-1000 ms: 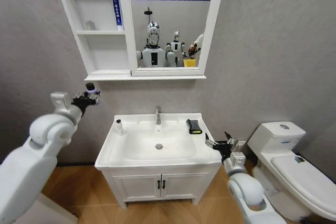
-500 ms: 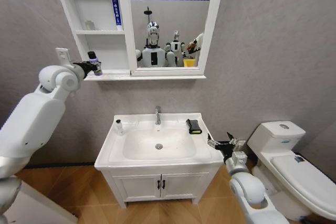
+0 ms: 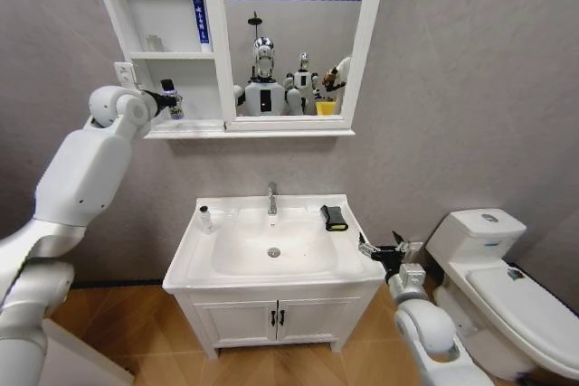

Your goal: Move facial cleanser and shampoo from washbasin to cabinet, then wipe washbasin with towel.

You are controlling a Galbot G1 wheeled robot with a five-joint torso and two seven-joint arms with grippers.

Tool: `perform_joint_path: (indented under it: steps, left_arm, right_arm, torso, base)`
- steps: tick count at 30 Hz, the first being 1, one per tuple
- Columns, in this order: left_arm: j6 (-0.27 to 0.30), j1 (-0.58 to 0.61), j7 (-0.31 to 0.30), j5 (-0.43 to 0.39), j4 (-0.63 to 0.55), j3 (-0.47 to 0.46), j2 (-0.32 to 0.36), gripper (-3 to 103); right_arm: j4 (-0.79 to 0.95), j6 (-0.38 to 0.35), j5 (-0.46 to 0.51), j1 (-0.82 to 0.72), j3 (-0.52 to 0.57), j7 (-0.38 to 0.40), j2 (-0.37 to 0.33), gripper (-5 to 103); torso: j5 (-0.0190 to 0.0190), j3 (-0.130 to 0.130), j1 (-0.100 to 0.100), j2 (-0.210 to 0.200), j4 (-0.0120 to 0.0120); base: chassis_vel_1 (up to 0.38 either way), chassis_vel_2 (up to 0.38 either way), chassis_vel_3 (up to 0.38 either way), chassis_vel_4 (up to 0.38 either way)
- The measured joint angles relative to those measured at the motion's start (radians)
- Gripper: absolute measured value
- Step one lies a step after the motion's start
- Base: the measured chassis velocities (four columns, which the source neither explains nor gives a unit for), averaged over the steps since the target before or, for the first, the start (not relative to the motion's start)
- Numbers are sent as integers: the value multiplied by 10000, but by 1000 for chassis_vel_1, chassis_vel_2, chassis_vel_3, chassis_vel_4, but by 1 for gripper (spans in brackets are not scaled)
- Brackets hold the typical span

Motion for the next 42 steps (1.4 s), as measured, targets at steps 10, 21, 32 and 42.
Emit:
perform_joint_path:
  steps: [10,21,32,42]
  left_arm:
    - [-48,-273,192,246,836,72,-375,43]
    - [-419,-313,562,977,1299,82,-674,57]
    - [-612,-251,475,1428,1038,-35,-558,93]
    - [-193,1449,-958,51,-2563,-813,1295,100]
  right_arm:
    - [150,16,13,-64,63,18,-81,100]
    - [173,63,17,-124,87,23,-53,100]
    - [240,101,77,-146,154,27,-101,100]
    - [312,111,73,-144,71,43,-88,100]
  torso:
    - [-1,0,-1,1,1]
    - [0,-1,-1,1,0]
    - [2,-1,-1,1,-2]
    - [-1,-3,-3,2,3]
  base:
    - [0,0,0,0]
    - [0,0,0,0]
    - [0,0,0,0]
    - [0,0,0,0]
